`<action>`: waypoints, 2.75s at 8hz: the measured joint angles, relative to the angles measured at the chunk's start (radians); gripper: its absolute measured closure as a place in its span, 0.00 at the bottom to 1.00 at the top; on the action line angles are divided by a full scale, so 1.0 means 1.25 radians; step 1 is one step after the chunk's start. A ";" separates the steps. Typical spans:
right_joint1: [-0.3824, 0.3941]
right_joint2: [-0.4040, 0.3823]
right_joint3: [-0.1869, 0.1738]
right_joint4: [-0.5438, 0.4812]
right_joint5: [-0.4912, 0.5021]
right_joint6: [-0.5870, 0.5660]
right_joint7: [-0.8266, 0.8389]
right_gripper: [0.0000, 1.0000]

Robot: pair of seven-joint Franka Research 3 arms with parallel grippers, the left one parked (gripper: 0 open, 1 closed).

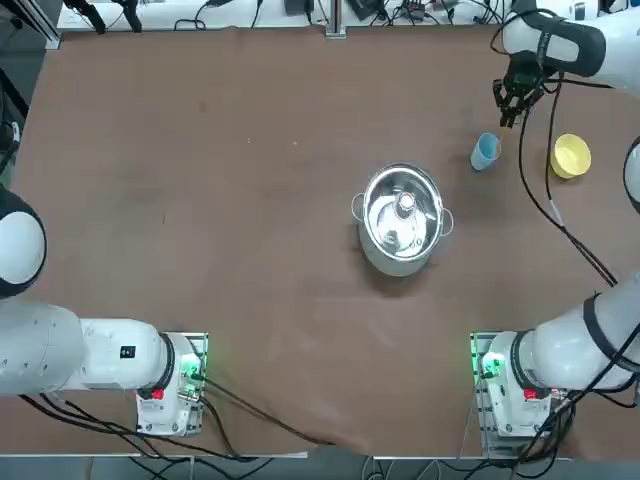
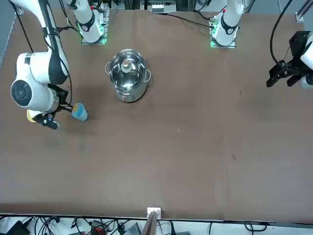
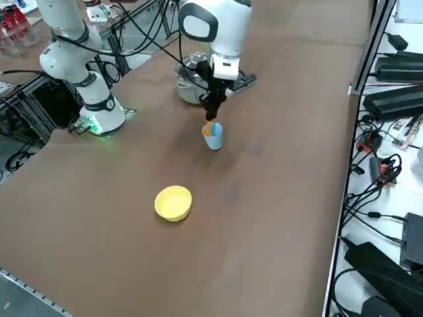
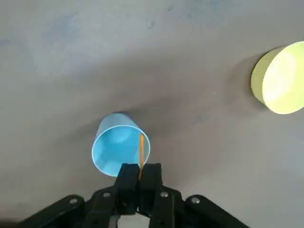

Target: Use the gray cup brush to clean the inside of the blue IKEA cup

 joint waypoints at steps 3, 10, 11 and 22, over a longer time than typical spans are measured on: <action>-0.006 0.010 0.002 0.010 -0.001 0.026 0.005 0.97; 0.039 0.021 0.015 0.035 0.040 0.039 0.061 0.97; 0.040 0.022 0.015 0.035 0.040 0.029 0.069 0.97; 0.034 0.028 -0.019 0.042 0.021 -0.055 0.096 0.97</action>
